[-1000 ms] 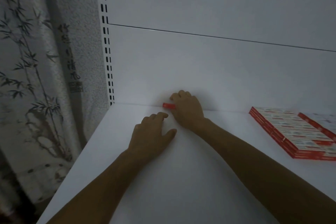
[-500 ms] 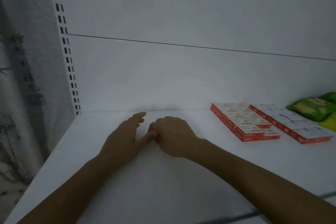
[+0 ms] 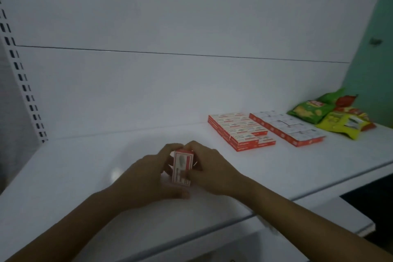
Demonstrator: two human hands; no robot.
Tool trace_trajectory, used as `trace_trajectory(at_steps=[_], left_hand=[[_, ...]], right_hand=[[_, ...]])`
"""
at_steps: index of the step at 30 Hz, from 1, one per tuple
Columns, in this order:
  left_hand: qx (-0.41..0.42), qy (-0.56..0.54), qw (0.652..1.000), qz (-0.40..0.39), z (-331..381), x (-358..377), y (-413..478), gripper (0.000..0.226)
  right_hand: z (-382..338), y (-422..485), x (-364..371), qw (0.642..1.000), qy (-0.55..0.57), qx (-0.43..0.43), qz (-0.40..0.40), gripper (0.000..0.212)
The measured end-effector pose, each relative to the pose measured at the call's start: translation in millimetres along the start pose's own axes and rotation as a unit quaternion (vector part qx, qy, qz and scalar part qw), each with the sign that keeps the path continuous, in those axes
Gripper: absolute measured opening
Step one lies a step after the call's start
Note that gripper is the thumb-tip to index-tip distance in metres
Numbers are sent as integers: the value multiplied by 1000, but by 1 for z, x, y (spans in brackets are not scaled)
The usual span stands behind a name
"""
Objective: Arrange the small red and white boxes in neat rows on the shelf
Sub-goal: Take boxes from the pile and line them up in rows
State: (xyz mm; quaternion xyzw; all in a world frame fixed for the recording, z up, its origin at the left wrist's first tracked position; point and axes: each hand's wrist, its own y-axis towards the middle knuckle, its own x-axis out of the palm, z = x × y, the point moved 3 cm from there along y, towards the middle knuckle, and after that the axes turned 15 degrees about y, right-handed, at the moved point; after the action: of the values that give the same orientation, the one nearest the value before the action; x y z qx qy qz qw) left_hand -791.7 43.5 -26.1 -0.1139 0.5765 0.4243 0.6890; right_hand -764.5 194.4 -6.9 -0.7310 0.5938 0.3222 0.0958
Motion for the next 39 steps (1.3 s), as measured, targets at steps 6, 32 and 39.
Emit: trace_trajectory(at_steps=[6,32,39], left_hand=[[20,-43,994,96,37,16,9,71],[-137,244,958,63,166,122,154,75],[-156,222,960,70,159,128,158,59]], right_hand=[[18,-34,-18,903,403,125,83,31],[150,-68,-240,965,-219,-15,141,47],[174,-20,-225,948,-303,-41,88,43]])
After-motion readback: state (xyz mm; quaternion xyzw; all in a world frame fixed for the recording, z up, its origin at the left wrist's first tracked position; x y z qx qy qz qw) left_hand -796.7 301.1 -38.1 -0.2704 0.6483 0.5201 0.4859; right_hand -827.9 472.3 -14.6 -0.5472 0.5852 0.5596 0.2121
